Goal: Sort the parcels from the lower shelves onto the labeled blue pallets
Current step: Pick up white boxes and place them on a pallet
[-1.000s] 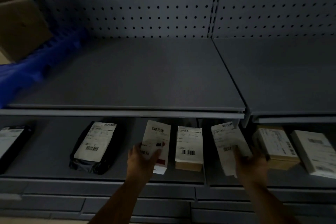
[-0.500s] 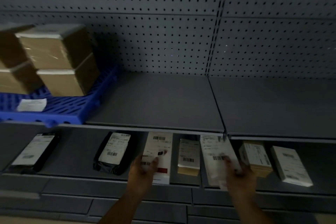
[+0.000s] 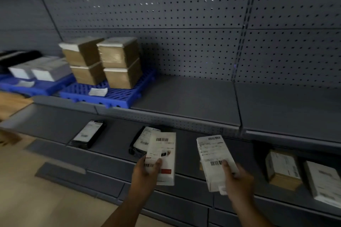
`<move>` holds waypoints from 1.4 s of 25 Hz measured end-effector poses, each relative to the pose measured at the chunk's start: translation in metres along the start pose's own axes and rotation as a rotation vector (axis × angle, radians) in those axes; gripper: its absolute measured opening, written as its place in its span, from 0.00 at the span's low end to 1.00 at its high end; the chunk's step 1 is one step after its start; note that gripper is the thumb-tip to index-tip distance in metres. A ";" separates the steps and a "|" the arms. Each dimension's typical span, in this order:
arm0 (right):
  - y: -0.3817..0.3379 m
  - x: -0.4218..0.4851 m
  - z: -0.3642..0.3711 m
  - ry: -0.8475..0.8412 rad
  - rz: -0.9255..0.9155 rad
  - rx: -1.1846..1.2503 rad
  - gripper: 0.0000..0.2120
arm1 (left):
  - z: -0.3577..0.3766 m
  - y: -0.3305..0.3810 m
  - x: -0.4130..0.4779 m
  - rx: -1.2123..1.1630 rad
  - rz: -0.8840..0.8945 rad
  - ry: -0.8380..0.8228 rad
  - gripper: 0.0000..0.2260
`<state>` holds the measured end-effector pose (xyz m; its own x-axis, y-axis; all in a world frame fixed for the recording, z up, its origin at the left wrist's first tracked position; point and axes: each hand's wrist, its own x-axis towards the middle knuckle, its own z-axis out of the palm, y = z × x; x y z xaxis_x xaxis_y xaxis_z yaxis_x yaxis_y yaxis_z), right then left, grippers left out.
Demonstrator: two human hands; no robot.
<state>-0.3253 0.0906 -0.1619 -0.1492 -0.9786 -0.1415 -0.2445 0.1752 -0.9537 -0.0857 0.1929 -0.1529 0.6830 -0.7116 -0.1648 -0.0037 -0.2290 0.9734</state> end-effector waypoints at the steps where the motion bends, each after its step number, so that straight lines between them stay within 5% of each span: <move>1: -0.002 -0.008 0.010 -0.053 0.010 -0.005 0.08 | -0.012 0.000 -0.004 -0.007 0.002 0.034 0.07; 11: -0.063 -0.114 0.150 -0.543 -0.078 -0.022 0.09 | -0.180 0.014 -0.050 -0.010 -0.001 0.443 0.04; 19: -0.151 -0.214 0.258 -0.769 -0.172 0.115 0.09 | -0.321 0.034 -0.051 -0.078 0.019 0.685 0.16; 35: -0.347 -0.226 0.481 -0.392 -0.357 0.294 0.10 | -0.518 0.155 0.181 -0.053 0.358 0.468 0.07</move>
<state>0.2539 0.1989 0.0732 0.2712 -0.9480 0.1664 0.0693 -0.1532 -0.9858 0.4156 0.3723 0.0507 0.8958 -0.3667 0.2513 -0.2649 0.0136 0.9642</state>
